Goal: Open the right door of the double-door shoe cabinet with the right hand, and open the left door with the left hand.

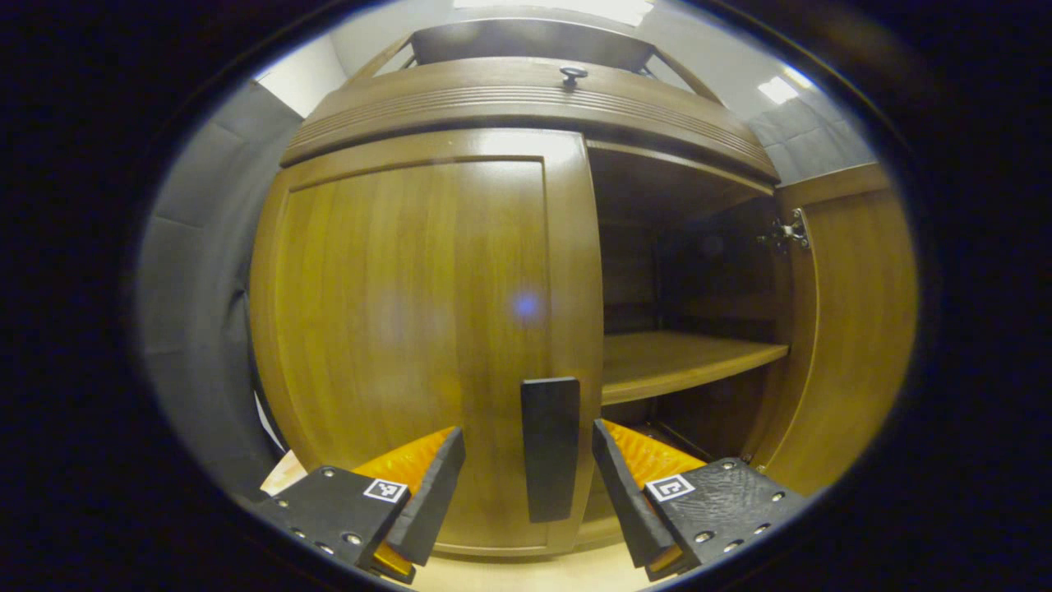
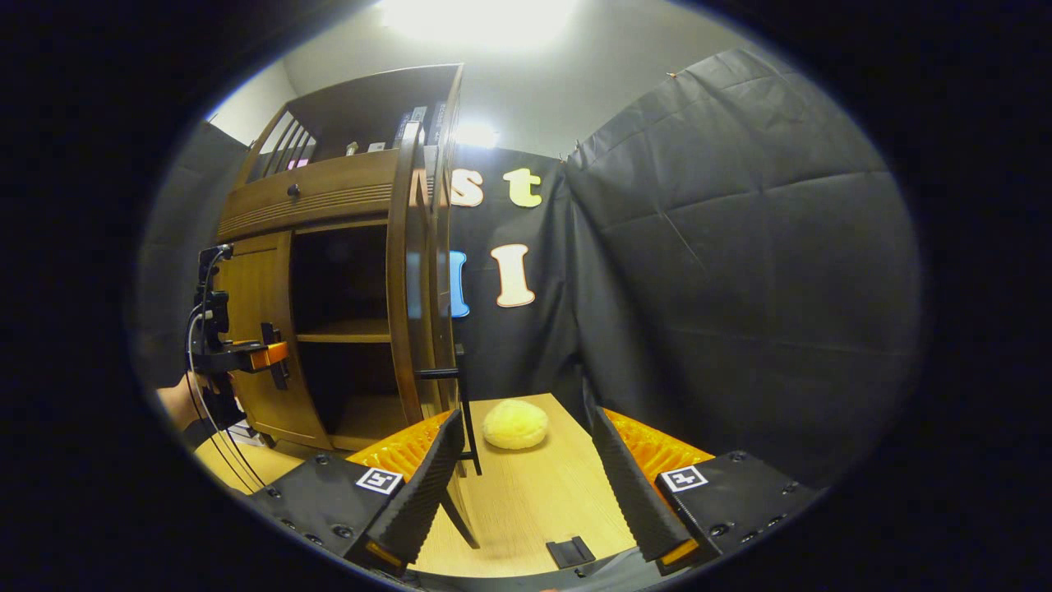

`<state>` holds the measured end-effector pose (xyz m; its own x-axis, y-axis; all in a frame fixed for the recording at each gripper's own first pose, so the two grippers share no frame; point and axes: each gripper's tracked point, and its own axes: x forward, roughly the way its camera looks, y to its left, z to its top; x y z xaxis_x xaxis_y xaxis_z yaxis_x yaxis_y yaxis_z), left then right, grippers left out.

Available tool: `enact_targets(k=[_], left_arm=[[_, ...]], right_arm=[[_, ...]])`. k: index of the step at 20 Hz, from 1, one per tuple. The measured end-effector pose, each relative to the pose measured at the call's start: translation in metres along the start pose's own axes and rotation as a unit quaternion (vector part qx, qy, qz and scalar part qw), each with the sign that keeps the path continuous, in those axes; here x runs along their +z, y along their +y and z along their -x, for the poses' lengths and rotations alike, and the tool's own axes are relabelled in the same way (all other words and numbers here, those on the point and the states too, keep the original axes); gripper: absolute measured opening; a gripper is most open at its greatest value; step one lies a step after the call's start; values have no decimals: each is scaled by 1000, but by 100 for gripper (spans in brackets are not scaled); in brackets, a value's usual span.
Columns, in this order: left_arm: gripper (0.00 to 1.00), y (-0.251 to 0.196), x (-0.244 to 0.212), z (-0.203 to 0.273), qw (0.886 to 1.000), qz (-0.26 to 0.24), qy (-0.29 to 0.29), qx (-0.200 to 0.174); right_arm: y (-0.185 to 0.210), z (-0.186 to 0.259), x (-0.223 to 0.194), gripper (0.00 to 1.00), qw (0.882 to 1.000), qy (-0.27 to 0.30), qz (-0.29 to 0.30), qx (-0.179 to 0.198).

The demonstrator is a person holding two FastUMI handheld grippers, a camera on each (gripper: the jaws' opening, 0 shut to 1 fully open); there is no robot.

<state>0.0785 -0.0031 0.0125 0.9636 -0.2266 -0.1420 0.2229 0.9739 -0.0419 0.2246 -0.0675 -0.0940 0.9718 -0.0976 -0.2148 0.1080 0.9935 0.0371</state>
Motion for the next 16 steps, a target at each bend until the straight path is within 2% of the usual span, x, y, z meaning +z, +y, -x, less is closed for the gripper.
enact_targets(k=[3,4,5,7,9,12,16], left_arm=[[61,6,-1,-2,1000,-3,-6,9],[63,5,0,-5,1000,1,-8,14],[61,-3,-1,-4,1000,13,-8,0],[44,-7,-2,-9,999,28,-10,13],[27,-3,-3,-7,1000,19,-7,24],[17,-5,-3,-5,999,30,2,24],[21,-5,-2,10,999,31,5,20]], right_arm=[[7,2,0,100,1000,2,7,6],[8,3,1,98,1000,2,10,6],[9,3,0,98,1000,2,15,6],[13,7,1,98,1000,2,22,8],[13,13,1,98,1000,0,25,8],[13,19,3,98,999,-4,34,3],[17,28,4,98,999,-9,31,13]])
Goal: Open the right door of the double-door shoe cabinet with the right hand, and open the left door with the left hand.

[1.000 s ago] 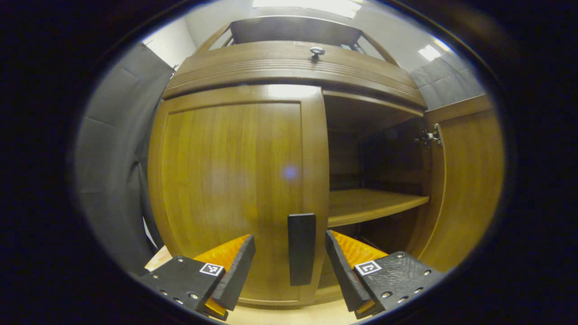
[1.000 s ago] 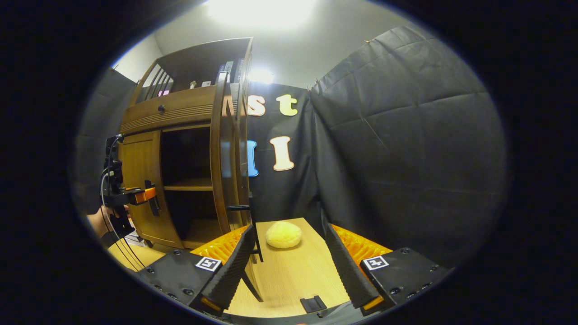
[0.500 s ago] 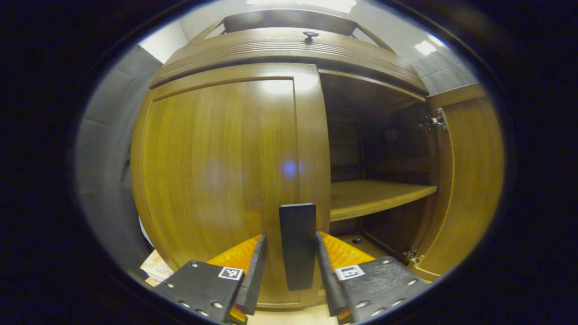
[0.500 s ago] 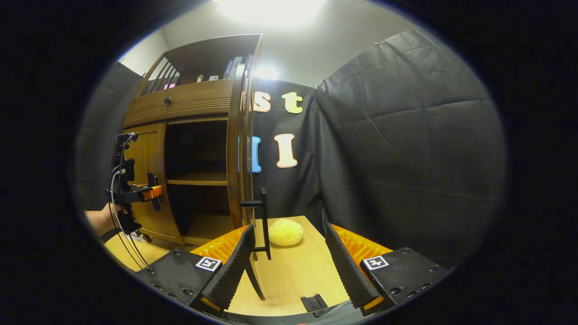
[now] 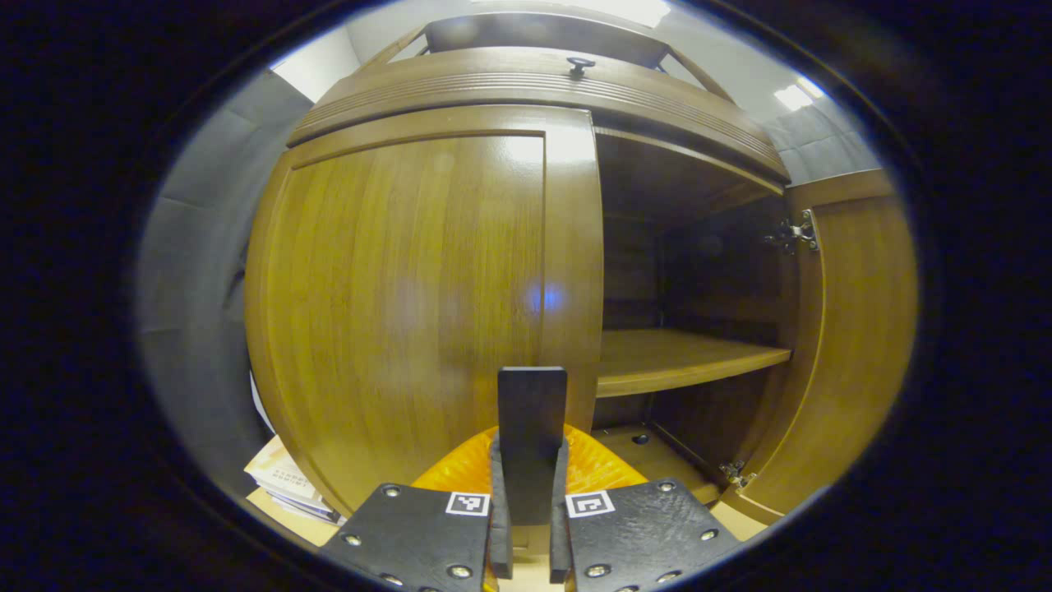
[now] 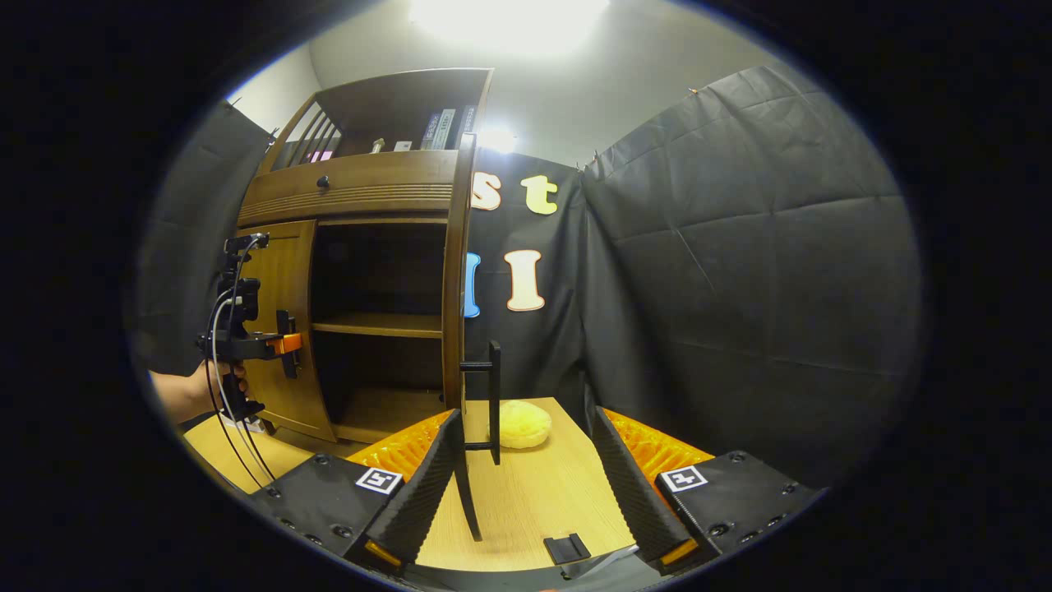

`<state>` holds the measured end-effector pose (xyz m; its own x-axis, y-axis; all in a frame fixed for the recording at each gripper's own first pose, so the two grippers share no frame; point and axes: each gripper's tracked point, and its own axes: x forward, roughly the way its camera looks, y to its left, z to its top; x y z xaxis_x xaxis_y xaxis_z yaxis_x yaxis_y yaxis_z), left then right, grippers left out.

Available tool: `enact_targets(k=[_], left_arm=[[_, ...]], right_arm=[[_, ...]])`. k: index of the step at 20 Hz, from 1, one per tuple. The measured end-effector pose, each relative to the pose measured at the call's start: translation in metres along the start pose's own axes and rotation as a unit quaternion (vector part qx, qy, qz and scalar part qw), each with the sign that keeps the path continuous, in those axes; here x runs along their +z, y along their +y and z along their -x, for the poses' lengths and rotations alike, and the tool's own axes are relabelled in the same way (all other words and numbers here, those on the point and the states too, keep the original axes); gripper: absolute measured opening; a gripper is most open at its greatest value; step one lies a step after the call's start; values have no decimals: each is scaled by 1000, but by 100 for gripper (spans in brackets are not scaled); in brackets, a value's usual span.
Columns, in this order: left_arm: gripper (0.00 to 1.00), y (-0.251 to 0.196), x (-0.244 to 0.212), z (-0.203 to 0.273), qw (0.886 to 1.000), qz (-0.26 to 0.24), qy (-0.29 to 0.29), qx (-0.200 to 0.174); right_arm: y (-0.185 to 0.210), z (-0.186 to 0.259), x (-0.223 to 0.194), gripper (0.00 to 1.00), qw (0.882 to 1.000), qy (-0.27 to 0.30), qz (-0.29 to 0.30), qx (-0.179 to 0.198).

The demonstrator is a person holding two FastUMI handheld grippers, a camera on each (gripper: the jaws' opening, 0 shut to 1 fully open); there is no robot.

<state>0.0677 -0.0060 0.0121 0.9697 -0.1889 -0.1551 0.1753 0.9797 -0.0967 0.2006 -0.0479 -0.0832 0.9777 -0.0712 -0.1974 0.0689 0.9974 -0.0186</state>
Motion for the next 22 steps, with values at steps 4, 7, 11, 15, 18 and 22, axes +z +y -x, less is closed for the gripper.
enact_targets(k=[4,7,11,15,18,22], left_arm=[[21,3,-2,24,1000,3,3,-2],[21,6,-2,38,1000,3,2,-4],[21,11,-3,60,1000,7,5,-6],[21,17,-4,81,1000,9,7,-6],[21,23,-7,98,1000,8,9,-5],[21,32,-8,119,1000,9,8,-3]], right_arm=[[4,4,0,98,1000,3,-6,13],[8,6,4,98,1000,-2,-12,21],[15,10,7,98,999,-3,-14,34],[27,15,9,98,999,-6,-16,46],[36,18,11,98,998,-8,-15,56],[49,26,13,98,998,-10,-13,69]])
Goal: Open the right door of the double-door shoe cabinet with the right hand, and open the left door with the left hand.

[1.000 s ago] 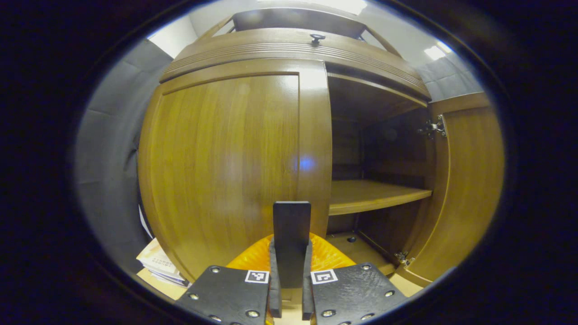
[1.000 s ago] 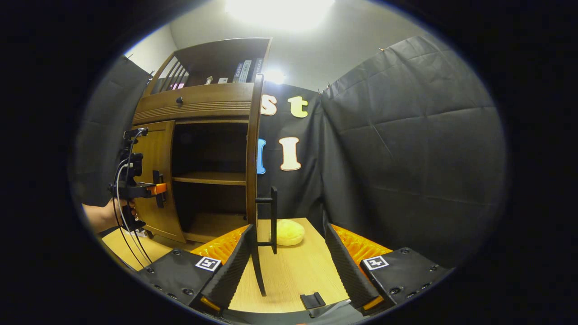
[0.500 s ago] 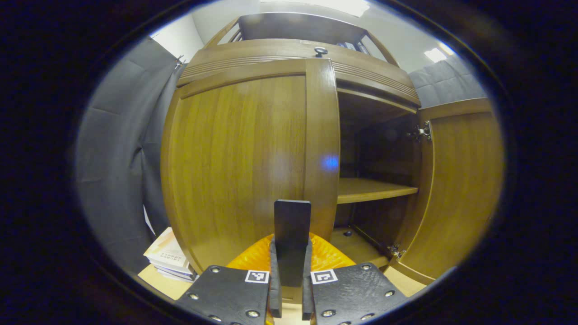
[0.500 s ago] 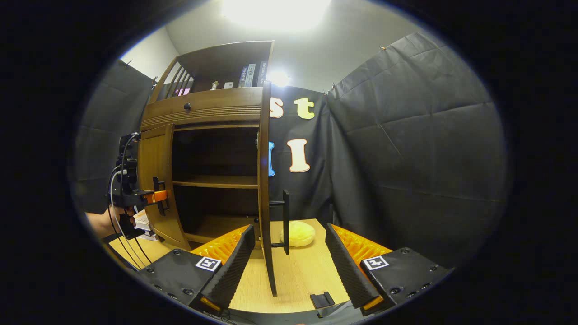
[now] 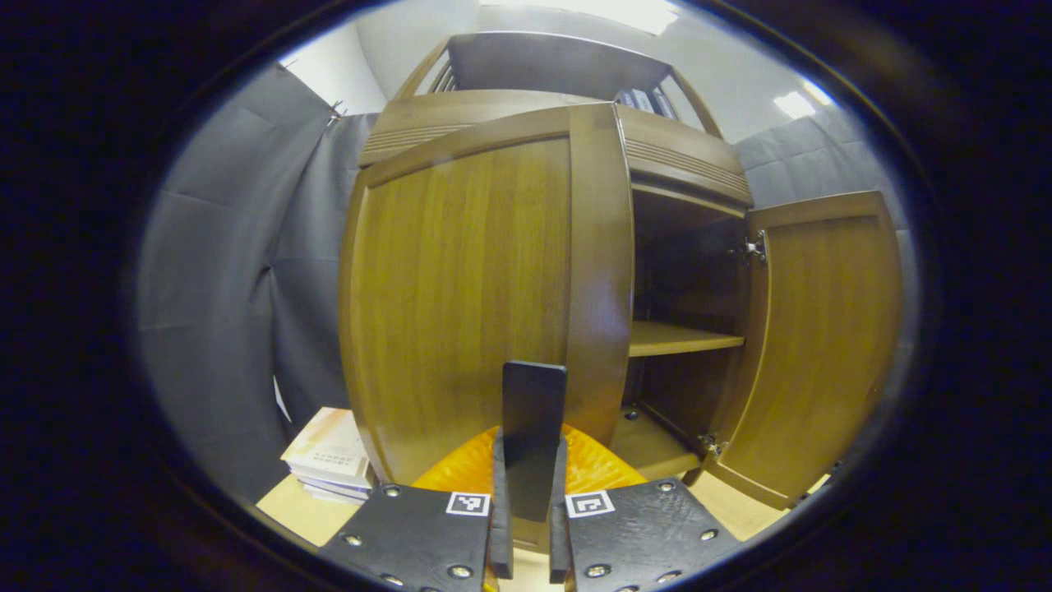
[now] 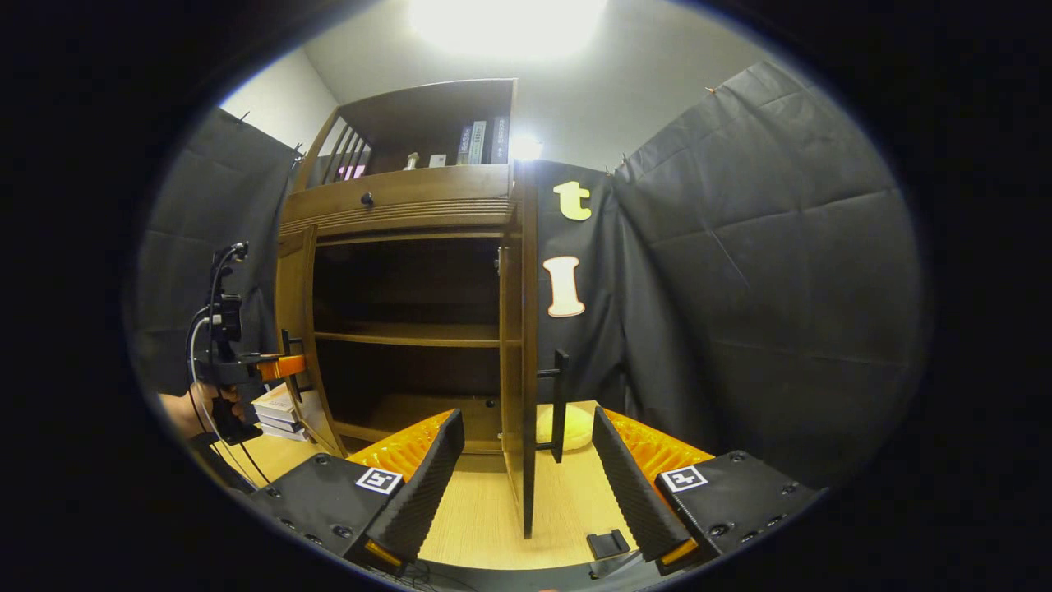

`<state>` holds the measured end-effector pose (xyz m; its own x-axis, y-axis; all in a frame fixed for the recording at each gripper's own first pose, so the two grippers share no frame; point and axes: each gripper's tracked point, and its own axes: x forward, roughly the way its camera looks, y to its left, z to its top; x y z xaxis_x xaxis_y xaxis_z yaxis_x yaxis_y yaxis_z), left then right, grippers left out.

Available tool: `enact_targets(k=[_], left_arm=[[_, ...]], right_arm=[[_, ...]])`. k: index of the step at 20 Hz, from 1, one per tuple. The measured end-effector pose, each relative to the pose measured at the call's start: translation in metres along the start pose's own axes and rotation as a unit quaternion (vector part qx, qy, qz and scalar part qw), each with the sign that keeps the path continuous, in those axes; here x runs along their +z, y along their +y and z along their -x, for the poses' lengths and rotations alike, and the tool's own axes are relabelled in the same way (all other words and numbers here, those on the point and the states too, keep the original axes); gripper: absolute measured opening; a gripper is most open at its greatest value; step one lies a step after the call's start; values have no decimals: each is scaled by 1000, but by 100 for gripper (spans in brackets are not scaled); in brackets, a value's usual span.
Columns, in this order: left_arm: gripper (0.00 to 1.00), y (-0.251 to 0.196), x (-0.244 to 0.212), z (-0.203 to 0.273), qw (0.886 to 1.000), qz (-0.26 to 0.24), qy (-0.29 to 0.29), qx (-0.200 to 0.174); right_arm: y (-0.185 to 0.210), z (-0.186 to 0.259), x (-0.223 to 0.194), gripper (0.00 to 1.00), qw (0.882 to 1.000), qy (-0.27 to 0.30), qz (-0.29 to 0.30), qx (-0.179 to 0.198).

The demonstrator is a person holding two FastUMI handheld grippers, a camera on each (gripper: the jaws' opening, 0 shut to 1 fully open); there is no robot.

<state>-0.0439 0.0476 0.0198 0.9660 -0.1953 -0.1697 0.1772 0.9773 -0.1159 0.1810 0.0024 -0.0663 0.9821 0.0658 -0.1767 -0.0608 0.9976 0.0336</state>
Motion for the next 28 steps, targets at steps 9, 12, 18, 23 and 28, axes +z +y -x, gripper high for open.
enact_targets(k=[9,12,18,23,28], left_arm=[[20,28,0,48,1000,10,-2,15],[18,40,0,62,1000,8,-2,21],[19,63,0,85,999,5,0,37],[16,88,-2,105,998,-1,3,56],[19,111,0,122,997,1,2,77]], right_arm=[[20,15,4,98,1000,-9,1,17],[25,16,6,94,1000,-9,1,20],[43,24,7,98,999,-12,5,35],[50,28,8,98,999,-16,4,44],[56,32,7,98,999,-15,0,52]])
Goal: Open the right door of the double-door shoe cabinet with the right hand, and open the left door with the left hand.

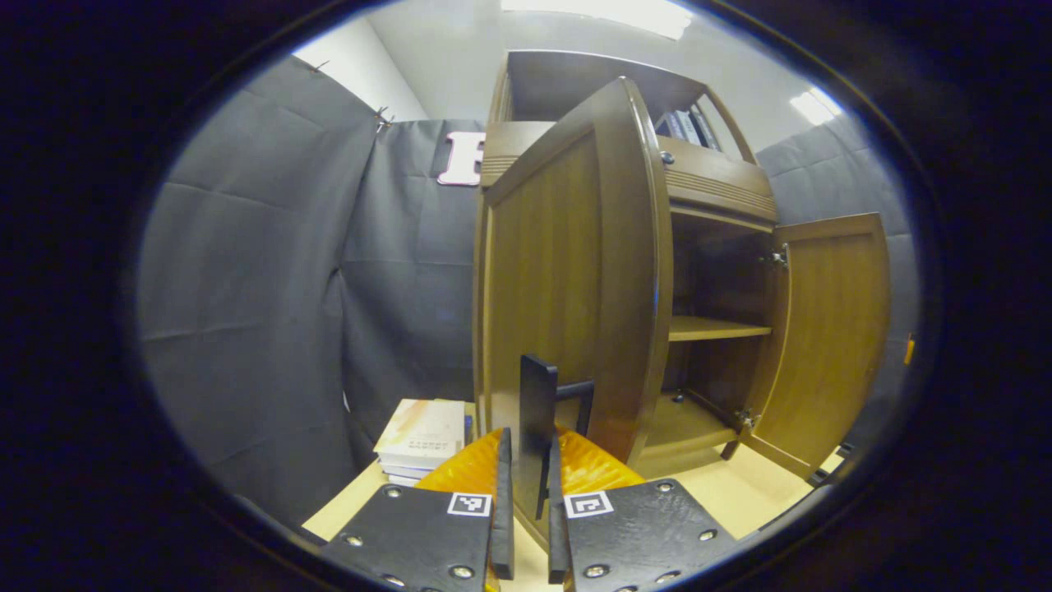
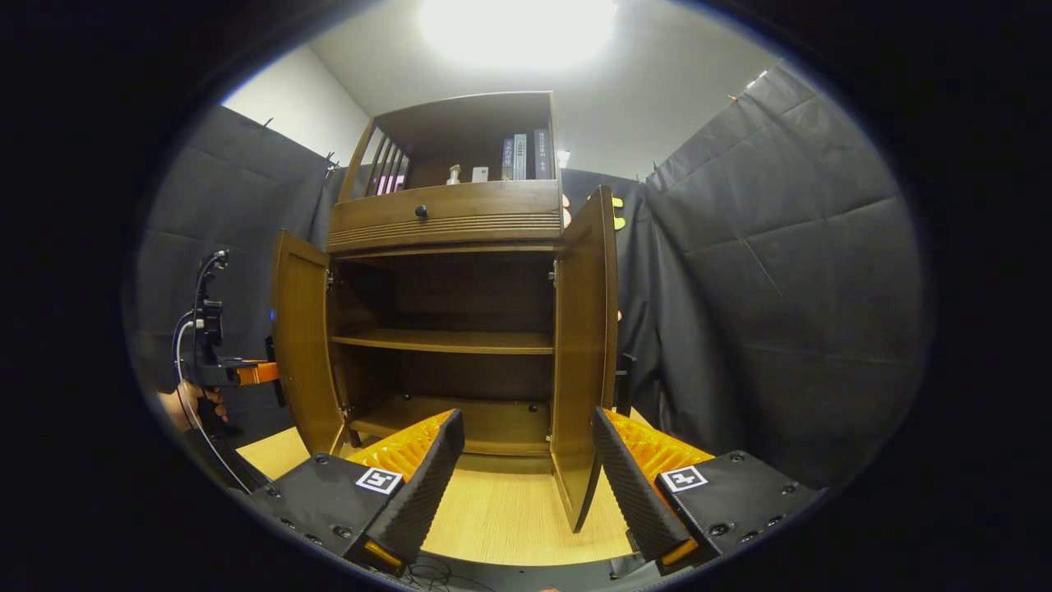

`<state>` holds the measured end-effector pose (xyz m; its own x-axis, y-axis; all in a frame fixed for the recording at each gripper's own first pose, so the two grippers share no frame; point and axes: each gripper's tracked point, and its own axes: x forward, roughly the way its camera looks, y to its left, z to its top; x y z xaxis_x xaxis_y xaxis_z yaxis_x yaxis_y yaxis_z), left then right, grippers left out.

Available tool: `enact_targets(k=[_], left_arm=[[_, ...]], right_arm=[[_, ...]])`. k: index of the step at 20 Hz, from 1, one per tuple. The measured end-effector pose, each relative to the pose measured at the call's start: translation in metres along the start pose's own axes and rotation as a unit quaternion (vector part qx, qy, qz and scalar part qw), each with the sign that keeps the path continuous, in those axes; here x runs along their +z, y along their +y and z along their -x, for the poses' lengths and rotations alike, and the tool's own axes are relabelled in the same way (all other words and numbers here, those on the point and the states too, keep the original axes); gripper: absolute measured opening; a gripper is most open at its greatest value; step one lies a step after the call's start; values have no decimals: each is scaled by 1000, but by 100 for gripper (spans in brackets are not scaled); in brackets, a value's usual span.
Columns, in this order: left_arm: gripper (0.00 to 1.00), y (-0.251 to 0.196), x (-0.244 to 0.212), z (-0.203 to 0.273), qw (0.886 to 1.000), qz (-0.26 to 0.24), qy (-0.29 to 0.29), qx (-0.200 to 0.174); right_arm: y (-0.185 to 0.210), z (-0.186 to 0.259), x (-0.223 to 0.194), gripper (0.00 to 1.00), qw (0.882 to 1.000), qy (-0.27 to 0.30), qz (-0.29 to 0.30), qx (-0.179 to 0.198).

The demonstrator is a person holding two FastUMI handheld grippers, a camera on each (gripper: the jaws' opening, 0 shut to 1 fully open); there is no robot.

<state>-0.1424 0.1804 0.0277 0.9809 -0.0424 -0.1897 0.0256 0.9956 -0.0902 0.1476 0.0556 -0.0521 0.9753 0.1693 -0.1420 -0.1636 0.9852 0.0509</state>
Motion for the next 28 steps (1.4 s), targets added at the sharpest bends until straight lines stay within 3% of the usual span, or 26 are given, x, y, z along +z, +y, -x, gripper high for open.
enact_targets(k=[2,3,12,13,15,19,28], left_arm=[[19,11,1,4,1000,-6,-1,12],[18,14,2,3,1000,-12,-3,19],[16,69,2,41,998,-6,-10,64],[16,77,2,49,997,-9,-12,71],[17,95,5,64,996,-19,-16,86],[17,120,13,86,994,-17,-21,102],[15,105,33,145,994,-18,-45,96]], right_arm=[[3,0,0,94,1000,1,1,4],[3,1,0,98,1000,0,2,5],[6,14,3,98,1000,-7,-17,6],[8,14,4,94,1000,-9,-18,5],[8,19,5,100,1000,-13,-14,2],[6,28,11,98,1000,-21,-18,-4],[-11,38,21,98,999,-32,-9,-21]])
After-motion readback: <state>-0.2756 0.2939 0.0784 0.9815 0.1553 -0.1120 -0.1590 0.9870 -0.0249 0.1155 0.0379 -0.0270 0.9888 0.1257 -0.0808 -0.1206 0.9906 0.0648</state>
